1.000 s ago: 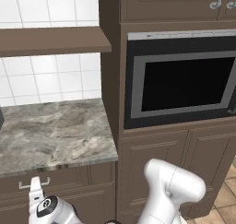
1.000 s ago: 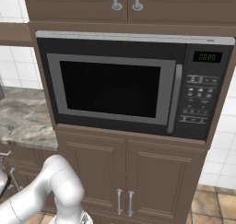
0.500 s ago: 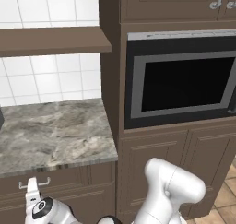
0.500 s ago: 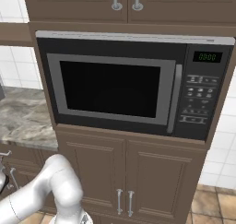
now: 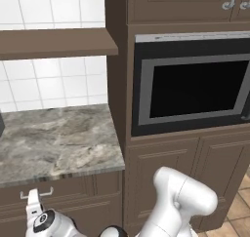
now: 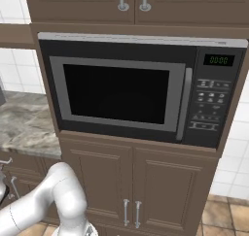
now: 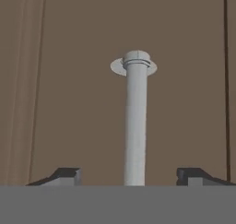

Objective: Take the pizza cutter from the drawer on the left and place it on the dining counter for cutting.

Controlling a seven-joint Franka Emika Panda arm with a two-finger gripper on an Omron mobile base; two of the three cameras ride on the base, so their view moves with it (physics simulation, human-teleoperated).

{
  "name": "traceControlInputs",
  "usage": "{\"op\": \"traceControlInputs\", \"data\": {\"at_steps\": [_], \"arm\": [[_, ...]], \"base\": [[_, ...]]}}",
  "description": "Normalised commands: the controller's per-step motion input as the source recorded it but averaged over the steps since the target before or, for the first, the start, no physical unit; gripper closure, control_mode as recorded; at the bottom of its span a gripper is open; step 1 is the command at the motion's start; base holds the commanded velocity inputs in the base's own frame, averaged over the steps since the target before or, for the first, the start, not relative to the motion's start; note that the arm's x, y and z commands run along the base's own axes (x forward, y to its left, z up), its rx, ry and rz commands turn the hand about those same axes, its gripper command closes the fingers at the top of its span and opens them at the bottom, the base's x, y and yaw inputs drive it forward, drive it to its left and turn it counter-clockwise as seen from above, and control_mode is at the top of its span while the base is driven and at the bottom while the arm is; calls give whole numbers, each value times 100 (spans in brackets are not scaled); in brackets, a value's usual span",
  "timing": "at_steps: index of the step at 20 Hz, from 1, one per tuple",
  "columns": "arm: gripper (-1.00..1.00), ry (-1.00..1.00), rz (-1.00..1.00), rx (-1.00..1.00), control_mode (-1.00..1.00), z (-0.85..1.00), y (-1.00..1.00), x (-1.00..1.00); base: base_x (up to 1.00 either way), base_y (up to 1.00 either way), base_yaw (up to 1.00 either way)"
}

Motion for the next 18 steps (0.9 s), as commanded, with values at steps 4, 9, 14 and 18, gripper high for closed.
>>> {"op": "traceControlInputs", "data": {"at_steps": [4,9,14,18], "arm": [[-100,-1,0,1,-100,-16,0,49],[100,-2,0,0,-100,-15,0,37],[100,-14,4,0,-100,-11,-1,25],[100,-15,2,0,-100,-2,0,5]], "base": [[0,0,0],[0,0,0],[0,0,0],[0,0,0]]}}
